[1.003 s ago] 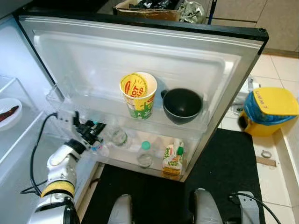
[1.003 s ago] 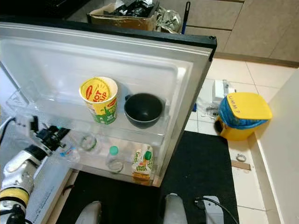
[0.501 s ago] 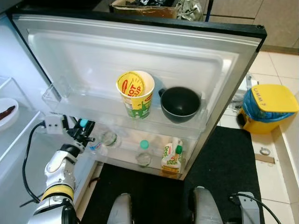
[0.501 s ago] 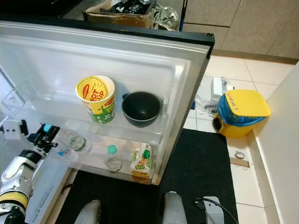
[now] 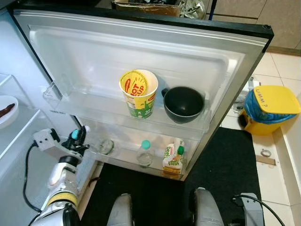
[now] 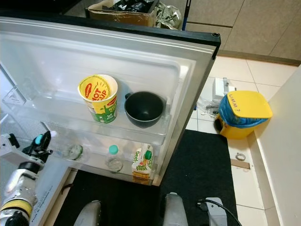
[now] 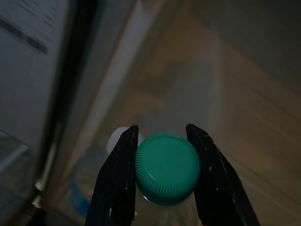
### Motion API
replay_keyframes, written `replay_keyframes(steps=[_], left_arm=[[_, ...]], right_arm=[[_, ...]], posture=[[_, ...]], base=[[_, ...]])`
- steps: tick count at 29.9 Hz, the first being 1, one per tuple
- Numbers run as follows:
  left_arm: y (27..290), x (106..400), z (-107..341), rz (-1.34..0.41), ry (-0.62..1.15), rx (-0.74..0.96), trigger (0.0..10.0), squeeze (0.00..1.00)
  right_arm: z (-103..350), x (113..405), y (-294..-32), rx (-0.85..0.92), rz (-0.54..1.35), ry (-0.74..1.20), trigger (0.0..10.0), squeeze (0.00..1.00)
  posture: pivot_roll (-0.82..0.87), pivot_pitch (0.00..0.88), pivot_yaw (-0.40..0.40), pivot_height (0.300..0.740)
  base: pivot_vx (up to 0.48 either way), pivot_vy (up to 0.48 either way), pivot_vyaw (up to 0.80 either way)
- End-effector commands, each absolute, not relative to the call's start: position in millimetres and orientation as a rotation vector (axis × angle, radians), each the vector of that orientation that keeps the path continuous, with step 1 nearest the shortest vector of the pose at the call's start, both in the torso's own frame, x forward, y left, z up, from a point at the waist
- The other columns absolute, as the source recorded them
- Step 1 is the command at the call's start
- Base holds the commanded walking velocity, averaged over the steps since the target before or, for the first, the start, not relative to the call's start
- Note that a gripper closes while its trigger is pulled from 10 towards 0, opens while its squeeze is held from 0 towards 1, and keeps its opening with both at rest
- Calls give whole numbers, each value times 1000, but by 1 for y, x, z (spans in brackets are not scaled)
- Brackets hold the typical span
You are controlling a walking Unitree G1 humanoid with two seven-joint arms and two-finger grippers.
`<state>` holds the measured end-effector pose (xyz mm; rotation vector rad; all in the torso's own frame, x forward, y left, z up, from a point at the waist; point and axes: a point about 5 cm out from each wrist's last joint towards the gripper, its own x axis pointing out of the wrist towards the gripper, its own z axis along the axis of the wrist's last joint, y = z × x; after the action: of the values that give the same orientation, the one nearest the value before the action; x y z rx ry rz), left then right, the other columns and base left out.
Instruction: Restocking fridge
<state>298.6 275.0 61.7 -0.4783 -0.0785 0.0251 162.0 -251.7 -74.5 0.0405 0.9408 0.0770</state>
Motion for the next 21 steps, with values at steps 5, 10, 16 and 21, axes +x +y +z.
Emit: replay_keyframes(steps=[5, 10, 16, 21], left_arm=[[265, 309, 69, 16, -110, -520, 10000, 0], [268, 313, 76, 28, -139, -509, 10000, 0], [268, 309, 70, 66, -84, -390, 10000, 0], [271, 306, 66, 130, -61, -339, 10000, 0]], right_arm=[[-76, 155, -254, 30, 81, 955, 10000, 0], [-77, 154, -255, 28, 83, 955, 10000, 0], [-77, 148, -259, 21, 90, 955, 10000, 0], [-78, 143, -260, 19, 96, 962, 10000, 0]], posture=[[-105, 179, -49, 611], [-118, 200, -47, 611], [-140, 231, -46, 611], [-150, 242, -49, 611]], base=[[0, 0, 0], [0, 0, 0], [0, 0, 0], [0, 0, 0]])
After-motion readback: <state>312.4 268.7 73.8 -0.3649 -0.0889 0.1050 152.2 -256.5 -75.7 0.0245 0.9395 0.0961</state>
